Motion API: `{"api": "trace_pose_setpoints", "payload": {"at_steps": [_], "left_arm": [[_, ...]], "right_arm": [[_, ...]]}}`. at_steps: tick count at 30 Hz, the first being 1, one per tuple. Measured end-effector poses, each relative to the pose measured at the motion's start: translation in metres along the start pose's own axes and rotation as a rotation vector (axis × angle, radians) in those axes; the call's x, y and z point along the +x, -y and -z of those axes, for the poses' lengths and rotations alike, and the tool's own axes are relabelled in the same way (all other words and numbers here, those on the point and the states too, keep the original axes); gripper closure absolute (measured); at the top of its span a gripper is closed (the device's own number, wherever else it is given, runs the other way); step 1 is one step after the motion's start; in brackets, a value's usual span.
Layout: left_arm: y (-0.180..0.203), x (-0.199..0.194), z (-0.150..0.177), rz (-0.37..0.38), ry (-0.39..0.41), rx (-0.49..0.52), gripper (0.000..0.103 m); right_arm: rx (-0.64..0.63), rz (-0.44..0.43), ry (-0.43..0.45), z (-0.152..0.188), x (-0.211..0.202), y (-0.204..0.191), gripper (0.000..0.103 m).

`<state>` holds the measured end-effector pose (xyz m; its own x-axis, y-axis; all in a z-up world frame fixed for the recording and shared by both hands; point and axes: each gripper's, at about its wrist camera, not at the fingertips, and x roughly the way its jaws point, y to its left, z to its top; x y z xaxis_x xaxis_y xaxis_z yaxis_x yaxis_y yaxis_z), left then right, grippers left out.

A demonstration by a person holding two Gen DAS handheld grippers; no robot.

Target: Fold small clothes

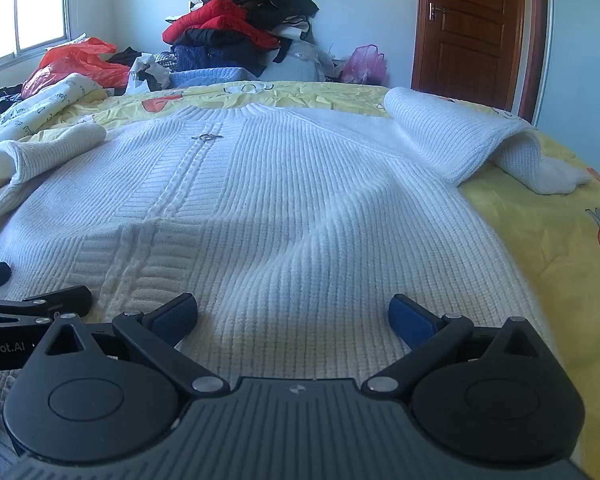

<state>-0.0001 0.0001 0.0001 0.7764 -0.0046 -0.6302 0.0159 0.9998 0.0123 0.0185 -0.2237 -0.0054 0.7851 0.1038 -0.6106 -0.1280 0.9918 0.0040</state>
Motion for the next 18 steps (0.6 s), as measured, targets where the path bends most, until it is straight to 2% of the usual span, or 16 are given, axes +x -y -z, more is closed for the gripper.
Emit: {"api": "trace_pose_setpoints", "payload": {"at_steps": [18], "left_arm": [[0.0, -0.0001, 0.0001, -0.002, -0.004, 0.0, 0.0]], "right_arm": [[0.0, 0.0, -0.001, 0.0001, -0.0004, 0.0, 0.0]]}}
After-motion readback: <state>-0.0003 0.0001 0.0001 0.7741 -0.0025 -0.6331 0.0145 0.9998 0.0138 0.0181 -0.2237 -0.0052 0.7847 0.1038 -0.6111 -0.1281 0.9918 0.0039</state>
